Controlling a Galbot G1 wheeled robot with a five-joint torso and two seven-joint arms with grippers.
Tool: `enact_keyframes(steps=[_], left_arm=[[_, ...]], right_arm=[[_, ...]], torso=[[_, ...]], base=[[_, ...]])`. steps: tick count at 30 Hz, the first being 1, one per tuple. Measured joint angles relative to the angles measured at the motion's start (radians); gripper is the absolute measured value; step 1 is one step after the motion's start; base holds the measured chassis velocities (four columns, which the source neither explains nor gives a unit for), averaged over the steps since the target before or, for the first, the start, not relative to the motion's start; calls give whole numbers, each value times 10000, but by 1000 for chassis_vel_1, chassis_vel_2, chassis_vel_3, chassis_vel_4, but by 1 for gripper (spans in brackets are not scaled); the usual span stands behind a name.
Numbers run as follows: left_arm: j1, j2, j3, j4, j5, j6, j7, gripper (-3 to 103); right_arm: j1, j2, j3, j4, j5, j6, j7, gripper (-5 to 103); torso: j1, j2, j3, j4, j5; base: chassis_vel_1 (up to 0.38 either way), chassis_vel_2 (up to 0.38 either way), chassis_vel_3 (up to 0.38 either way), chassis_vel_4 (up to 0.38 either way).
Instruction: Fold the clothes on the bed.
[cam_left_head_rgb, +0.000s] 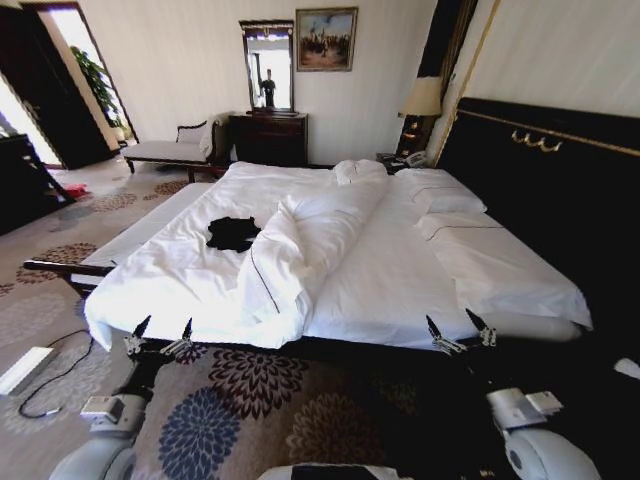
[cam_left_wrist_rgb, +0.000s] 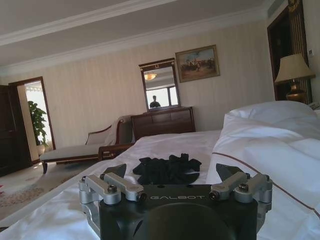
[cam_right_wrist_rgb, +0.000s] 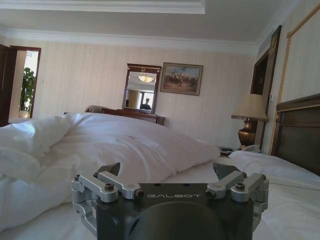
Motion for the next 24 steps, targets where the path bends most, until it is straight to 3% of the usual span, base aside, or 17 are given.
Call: enact_keyframes(steps=[5,11,18,24], left_arm=[[-4,8,-3,-55,-8,12,-3,103],[-12,-8,10,-45,-15,20,-4,96],[46,-54,-7,45,0,-35,6,102],[58,-74,-10,57,-3,-53,12,99]], right_arm=[[21,4,-6,-9,-3,1,0,100],[23,0,0,-28,-3,5,0,100],[8,30,-6,-30,-66,11,0,100],[58,18,-19,-51,-88,11,20,100]], torso=[[0,0,0,-1,3],[-1,0,0,0,2],[0,0,0,-1,0],[0,-1,-1,0,0]], base=[[-213,216,218,-215],[-225,234,237,-228],[-222,203,224,-202],[-184,206,196,-200]])
